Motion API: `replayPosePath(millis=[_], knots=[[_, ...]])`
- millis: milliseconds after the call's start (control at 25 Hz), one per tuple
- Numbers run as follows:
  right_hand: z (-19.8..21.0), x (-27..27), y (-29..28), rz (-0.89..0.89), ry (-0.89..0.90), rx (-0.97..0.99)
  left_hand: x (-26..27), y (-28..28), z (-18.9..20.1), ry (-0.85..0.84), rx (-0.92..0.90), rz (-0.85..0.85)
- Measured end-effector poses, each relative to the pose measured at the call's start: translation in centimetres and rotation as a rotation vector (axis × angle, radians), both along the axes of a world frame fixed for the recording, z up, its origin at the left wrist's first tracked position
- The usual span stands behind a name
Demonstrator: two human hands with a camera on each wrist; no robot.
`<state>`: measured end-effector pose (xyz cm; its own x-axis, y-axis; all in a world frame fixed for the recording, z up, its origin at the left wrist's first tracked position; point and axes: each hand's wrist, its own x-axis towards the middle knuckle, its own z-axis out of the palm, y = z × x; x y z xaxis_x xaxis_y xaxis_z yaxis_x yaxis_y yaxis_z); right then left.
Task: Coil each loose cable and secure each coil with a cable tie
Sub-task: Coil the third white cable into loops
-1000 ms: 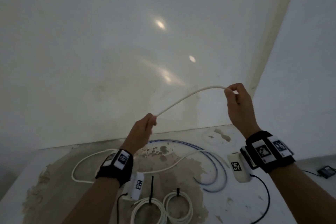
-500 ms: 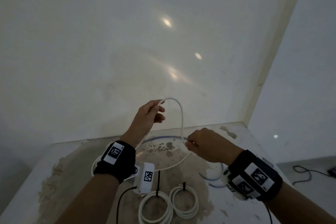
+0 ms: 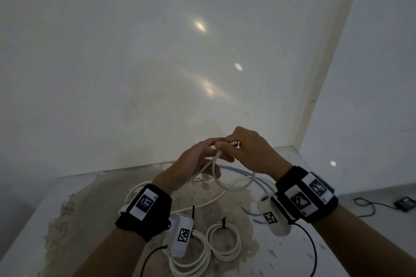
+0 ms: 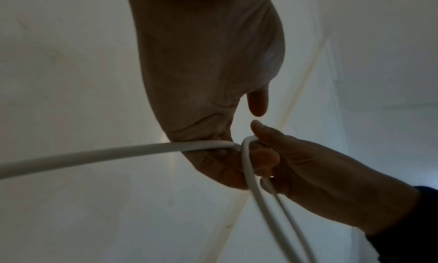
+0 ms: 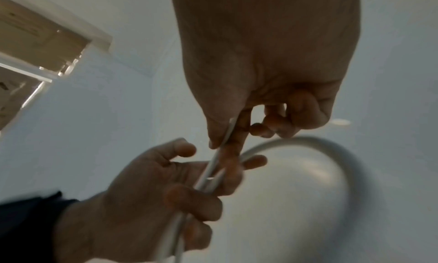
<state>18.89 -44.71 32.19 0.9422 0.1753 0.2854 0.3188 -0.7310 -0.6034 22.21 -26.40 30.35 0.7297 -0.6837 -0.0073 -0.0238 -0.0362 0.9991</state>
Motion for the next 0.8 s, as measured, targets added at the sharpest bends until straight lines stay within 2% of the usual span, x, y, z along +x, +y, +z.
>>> replayPosePath(millis=[80,240,360,480,560,640,720,800], knots=[[-0.5,0.0,-0.2,-0.036,-0.034,0.005,-0.3,-0.2,0.1,-0.057,0.085,-0.017],[-1.1,-0.3,-0.1,-0.059,0.133,0.269,-0.6,-0.2,-0.2,-0.234,0.209,0.051],[-1.3,-0.6,-0.1,-0.153,0.01,0.248,0.1,0.9,-0.8,-0.394,0.34,0.033],[-2.0,-0.6,-0.1,-0.187,-0.043,0.359,0.6,1.5,-1.1,-0.492,0.484,0.098],[-2.6,-0.5,0.0,-0.181,-0.004,0.517,0.6,1.5,-1.2,-0.429,0.448,0.157],[-3.0,-0.6,0.0,-0.177,0.071,0.664,0.1,1.2,-0.9,-0.231,0.23,0.206],[-3.6,-0.6,0.3,-0.171,0.09,0.673,-0.5,0.8,0.0,0.007,-0.049,0.213],[-4.0,-0.6,1.0,-0.147,0.098,0.684,-0.5,0.3,1.3,0.166,-0.172,0.179]])
